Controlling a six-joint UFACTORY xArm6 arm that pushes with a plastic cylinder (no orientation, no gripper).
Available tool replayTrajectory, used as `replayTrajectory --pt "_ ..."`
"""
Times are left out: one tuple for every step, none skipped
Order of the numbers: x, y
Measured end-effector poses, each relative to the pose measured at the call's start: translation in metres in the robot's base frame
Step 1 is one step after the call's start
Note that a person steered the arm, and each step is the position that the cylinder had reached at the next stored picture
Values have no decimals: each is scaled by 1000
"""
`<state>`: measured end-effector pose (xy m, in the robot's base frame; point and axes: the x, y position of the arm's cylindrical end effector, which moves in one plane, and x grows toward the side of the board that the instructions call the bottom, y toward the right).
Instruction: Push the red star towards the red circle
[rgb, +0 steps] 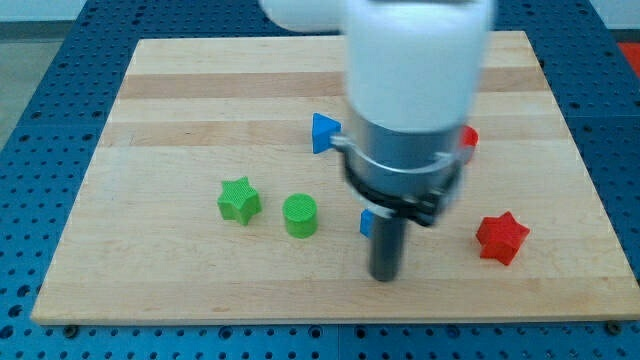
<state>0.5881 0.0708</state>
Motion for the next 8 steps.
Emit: replayTrajectory --pt "5 88" --pt "4 140" --pt "4 137" --pt "-5 112" --pt "-23 97" --pt "-35 92" --pt "-36 91" --pt "-39 88"
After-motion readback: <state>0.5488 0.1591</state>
